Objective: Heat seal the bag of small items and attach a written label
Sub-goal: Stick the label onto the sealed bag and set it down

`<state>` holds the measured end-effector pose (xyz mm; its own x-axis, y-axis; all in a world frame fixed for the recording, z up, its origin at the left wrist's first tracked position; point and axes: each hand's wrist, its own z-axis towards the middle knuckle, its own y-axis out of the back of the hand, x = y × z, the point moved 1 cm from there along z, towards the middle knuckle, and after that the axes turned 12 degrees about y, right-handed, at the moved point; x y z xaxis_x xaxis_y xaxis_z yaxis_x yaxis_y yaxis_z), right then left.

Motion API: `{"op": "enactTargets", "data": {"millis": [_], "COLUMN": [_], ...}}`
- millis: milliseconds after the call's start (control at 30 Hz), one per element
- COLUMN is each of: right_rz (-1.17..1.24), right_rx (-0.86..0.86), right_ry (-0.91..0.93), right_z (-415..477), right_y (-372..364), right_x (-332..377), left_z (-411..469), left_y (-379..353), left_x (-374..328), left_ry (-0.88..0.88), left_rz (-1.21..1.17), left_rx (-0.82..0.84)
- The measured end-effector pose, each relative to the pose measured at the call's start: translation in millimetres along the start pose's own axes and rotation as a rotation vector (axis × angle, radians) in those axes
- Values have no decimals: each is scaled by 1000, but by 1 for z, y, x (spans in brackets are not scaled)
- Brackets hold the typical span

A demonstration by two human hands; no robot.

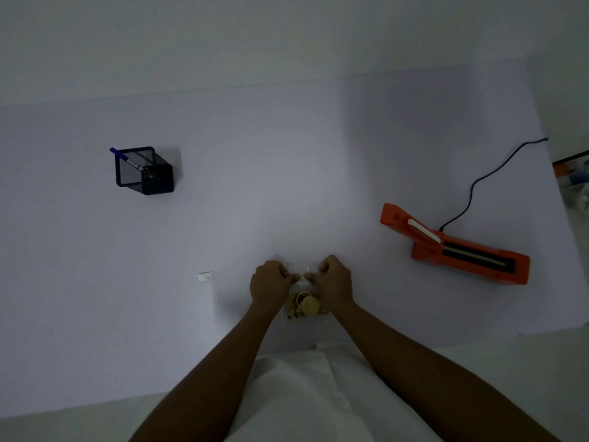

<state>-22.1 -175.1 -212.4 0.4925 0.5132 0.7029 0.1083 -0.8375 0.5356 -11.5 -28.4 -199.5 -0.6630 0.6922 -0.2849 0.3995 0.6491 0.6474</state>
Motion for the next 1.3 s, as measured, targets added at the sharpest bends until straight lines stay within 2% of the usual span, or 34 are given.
{"op": "enactTargets", "data": {"millis": [100, 267, 500, 767, 1033, 1300], "right_rz": [15, 0, -9, -58, -54, -53], "right_rx": [13, 71, 75, 101, 61, 137], "right_ry": [20, 107, 136, 102, 85, 149], "right_z": [1, -6, -10, -6, -10, -11], "right_y": [7, 12, 2, 8, 2, 11], "right_x": [-1, -9, -2, -2, 1, -3], "left_z": [2, 2, -10, -4, -11, -11], "left_y": [2, 1, 3, 2, -3, -4], "left_x": [0, 4, -3, 1, -3, 8], "left_ry": [-20, -125, -188, -122, -146, -140], "left_rz": [-11, 103, 136, 126, 110, 5], "left_rx": [34, 110, -17, 40, -28, -14]}}
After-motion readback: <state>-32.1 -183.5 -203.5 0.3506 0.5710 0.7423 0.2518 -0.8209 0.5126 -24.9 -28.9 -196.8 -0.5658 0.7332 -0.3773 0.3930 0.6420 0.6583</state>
